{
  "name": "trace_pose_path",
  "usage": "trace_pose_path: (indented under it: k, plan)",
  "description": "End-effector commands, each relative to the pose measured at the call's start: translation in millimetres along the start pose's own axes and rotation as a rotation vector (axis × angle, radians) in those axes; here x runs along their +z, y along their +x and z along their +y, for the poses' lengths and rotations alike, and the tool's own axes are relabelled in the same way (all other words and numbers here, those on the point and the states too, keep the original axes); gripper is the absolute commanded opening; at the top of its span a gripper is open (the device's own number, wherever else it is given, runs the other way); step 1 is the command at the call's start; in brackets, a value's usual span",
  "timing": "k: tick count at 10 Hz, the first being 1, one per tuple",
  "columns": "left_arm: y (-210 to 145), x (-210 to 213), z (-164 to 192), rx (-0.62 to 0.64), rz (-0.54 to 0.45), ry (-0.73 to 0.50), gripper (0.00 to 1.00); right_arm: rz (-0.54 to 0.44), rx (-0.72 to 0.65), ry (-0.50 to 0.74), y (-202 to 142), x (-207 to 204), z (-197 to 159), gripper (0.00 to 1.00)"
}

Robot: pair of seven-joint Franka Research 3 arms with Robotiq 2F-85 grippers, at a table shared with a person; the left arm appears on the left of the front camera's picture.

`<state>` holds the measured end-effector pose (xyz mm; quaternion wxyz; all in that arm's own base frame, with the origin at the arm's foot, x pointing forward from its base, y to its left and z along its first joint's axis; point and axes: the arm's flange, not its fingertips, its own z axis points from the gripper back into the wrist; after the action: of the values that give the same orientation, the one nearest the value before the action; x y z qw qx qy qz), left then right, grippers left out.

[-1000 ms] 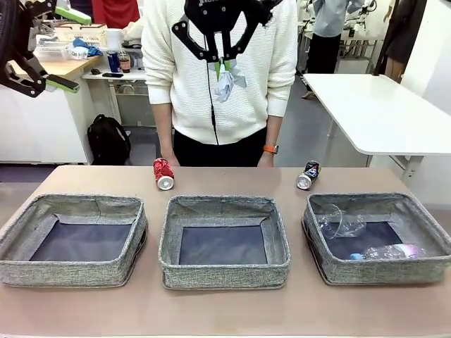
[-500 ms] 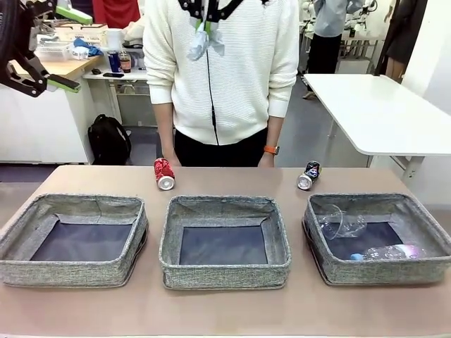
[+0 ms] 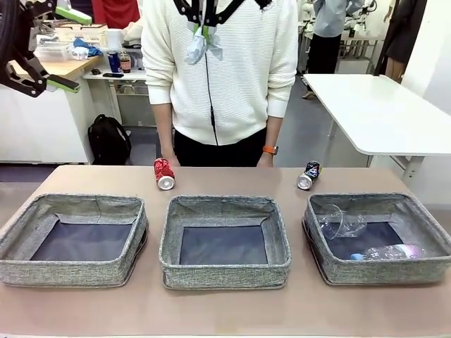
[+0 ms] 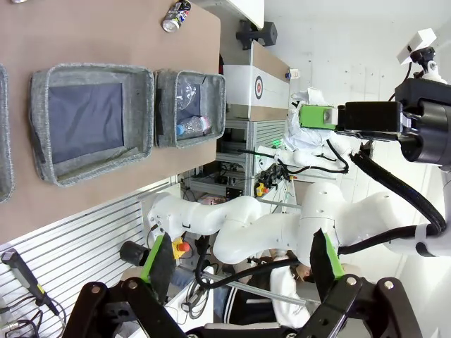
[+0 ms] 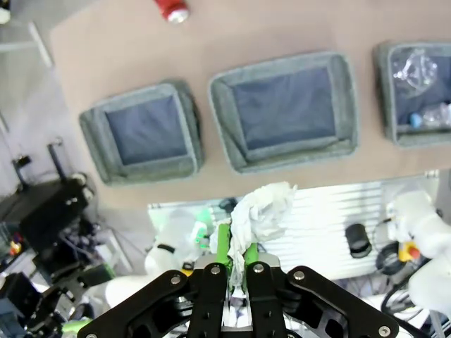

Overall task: Sort the waste into the appropriate baskets.
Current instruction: Pick up the waste item pointed out by the person, then place the picked waste into the Fabric basket indicated by the person.

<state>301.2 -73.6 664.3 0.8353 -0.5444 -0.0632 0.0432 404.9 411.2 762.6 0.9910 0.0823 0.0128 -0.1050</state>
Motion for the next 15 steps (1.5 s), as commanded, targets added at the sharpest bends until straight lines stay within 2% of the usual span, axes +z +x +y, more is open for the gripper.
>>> trace_pose_path:
  k: [1,15]
  plan:
    - [-0.6,1.0,-0.8,-0.013,0.005,-0.019,1.00,0.004,0.027,-0.006,0.3,2.8,-1.0,0.06]
    - [-0.6,1.0,-0.8,-0.013,0.005,-0.019,1.00,0.004,0.027,-0.006,0.3,2.8,-1.0,0.06]
